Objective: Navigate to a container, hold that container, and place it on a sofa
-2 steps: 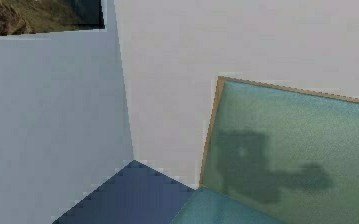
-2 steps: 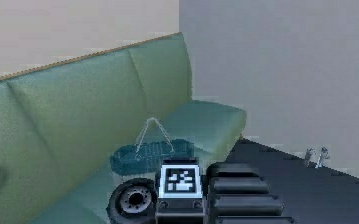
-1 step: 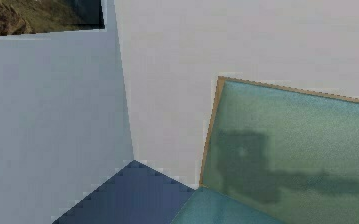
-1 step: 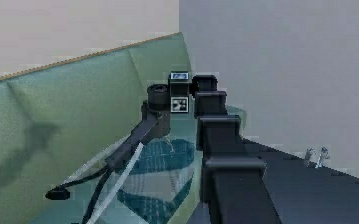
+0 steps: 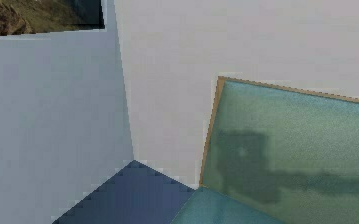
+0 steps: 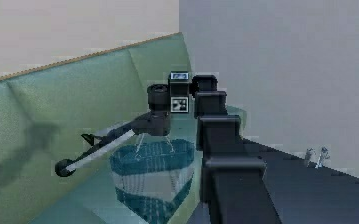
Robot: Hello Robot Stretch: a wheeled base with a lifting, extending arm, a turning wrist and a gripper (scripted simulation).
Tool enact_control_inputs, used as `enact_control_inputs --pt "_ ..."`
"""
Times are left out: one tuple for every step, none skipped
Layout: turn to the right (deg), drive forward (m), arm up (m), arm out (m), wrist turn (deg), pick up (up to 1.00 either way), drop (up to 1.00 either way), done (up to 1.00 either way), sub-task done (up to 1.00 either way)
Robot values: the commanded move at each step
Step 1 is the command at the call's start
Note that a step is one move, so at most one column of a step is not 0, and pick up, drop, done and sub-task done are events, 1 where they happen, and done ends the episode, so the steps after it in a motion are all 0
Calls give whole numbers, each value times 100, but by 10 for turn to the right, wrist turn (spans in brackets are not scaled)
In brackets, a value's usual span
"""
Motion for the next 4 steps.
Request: enact_control_inputs --pt "0 0 0 0 450 0 0 0 0" --pt "0 0 0 0 210 0 0 0 0" --pt "0 0 -32 0 0 0 0 0 0" --pt "0 0 -32 0 0 0 0 0 0"
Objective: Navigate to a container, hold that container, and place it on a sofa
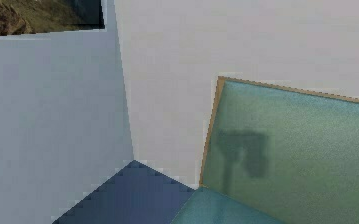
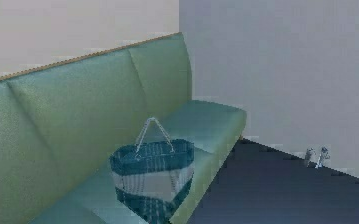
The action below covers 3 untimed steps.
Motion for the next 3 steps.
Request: enact_control_inputs --pt "0 0 0 0 0 100 0 0 0" --pt "0 0 10 0 0 0 0 0 0" --pt "0 0 50 0 0 0 0 0 0"
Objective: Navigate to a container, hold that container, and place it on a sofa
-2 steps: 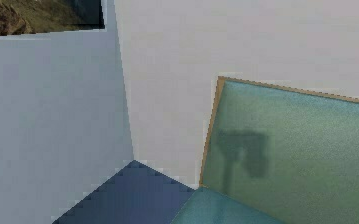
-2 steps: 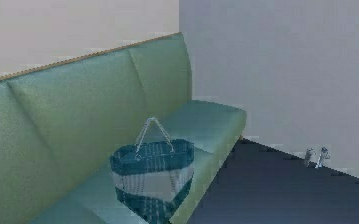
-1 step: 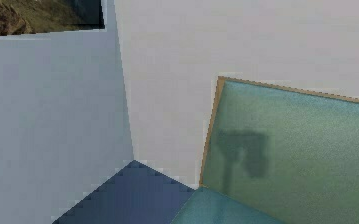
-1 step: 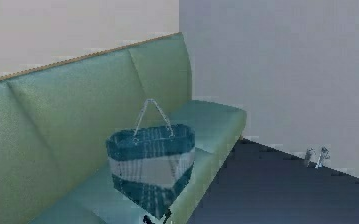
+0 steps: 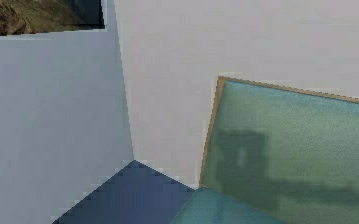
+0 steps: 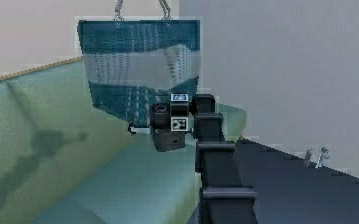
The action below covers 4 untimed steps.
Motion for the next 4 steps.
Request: enact_control_inputs --pt "0 0 4 0 0 0 0 0 0" --pt "0 0 0 0 -450 0 0 0 0" --pt "0 0 0 0 -450 0 0 0 0" --pt "0 0 0 0 -210 0 0 0 0"
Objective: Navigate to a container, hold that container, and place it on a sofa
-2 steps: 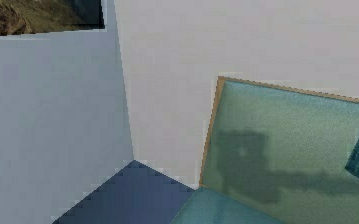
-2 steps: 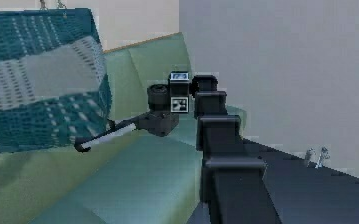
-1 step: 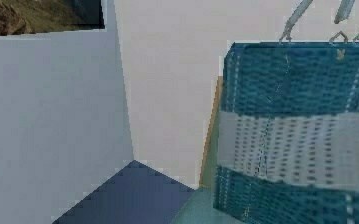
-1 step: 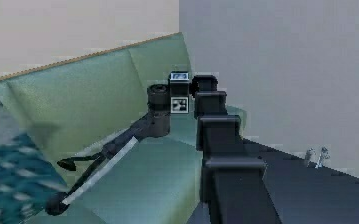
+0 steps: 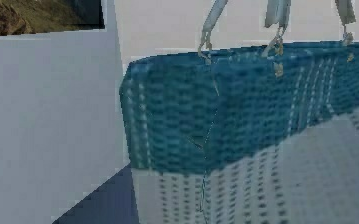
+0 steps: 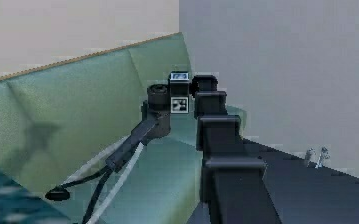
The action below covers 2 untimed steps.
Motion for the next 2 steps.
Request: enact_control_inputs --pt "0 0 0 -22 0 0 0 0 0" --pt "450 0 0 0 0 0 0 0 0"
